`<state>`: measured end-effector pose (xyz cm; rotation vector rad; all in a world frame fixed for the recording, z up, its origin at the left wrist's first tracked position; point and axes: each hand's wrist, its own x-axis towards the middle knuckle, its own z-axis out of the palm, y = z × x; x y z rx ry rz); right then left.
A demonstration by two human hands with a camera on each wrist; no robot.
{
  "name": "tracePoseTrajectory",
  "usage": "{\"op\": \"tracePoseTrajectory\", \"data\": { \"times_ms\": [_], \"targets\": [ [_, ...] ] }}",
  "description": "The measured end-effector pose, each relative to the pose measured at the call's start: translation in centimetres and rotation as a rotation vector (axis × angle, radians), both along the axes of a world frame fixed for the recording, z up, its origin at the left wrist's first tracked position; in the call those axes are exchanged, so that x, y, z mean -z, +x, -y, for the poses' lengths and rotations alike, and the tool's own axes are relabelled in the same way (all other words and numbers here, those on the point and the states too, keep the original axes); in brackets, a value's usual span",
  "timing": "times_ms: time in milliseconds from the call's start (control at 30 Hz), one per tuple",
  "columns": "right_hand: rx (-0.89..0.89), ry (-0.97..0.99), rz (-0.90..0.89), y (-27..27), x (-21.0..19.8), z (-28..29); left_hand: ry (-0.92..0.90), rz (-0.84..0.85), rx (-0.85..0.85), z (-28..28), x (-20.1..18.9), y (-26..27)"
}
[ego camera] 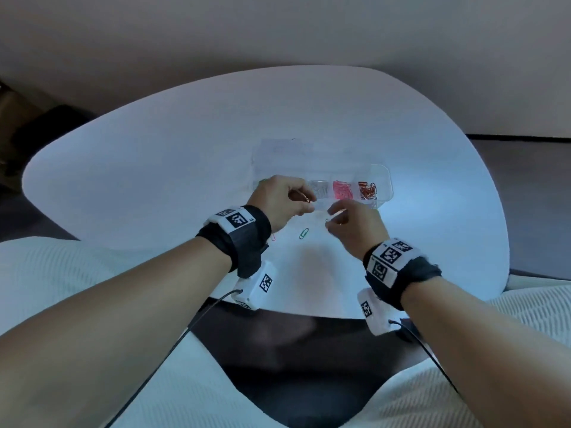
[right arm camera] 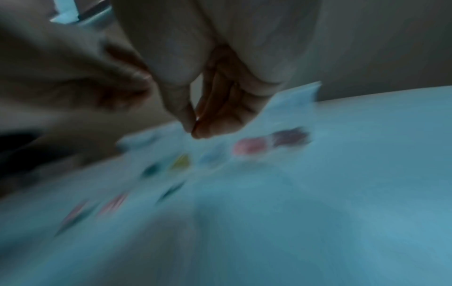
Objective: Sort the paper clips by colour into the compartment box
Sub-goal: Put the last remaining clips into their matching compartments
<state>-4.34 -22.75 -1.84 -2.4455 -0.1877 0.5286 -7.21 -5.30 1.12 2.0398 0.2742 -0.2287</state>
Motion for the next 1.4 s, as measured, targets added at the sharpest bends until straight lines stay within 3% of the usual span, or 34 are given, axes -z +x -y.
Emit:
{"op": "tracePoseTrajectory", "data": {
  "times_ms": [67,133,333,467,533,633,733,833,933,1033,1233,1400],
  "targets": [
    [0.247,0.141,0.093,2.2,-1.0,1.9,-0.002,0.029,-0.014,1.5,-0.5,1.4],
    [0.375,0.203,0.150,3.8,-1.8,3.2,0.009,0.041,-0.027,3.1,-0.6,2.8],
    [0.366,0.108,0.039,5.8,-2.9,4.6,0.153,0.052,0.008,7.6,-0.7,6.2],
    [0.574,0.255,0.121,5.7,-3.0,5.9,0.175,-0.018,0.051,9.9,0.0,7.7],
    [0.609,0.282,0.169,5.4,-2.9,6.3,0.163,-0.072,0.094,10.4,0.2,7.8],
    [0.611,0.333,0.231,5.2,-3.0,5.9,0.210,-0.025,0.127,9.5,-0.6,7.3],
    [0.477,0.335,0.308,4.6,-3.5,4.1,0.252,0.039,0.079,6.4,-2.3,6.2],
    [0.172,0.205,0.302,3.0,-3.5,1.8,0.322,0.037,0.052,2.3,-3.5,4.2],
    [-0.229,-0.093,0.218,1.3,-2.1,-0.3,0.450,-0.086,0.136,-1.7,-3.5,1.7],
    [-0.451,-0.214,0.149,0.0,0.2,-2.1,0.572,-0.259,0.220,-4.6,-1.9,-0.2],
    [-0.553,-0.331,0.123,-1.0,3.5,-4.0,0.592,-0.389,0.184,-7.1,2.0,-2.4],
    [-0.399,-0.277,0.116,-1.3,3.6,-3.7,0.600,-0.304,0.236,-5.7,3.3,-2.5]
  ]
}}
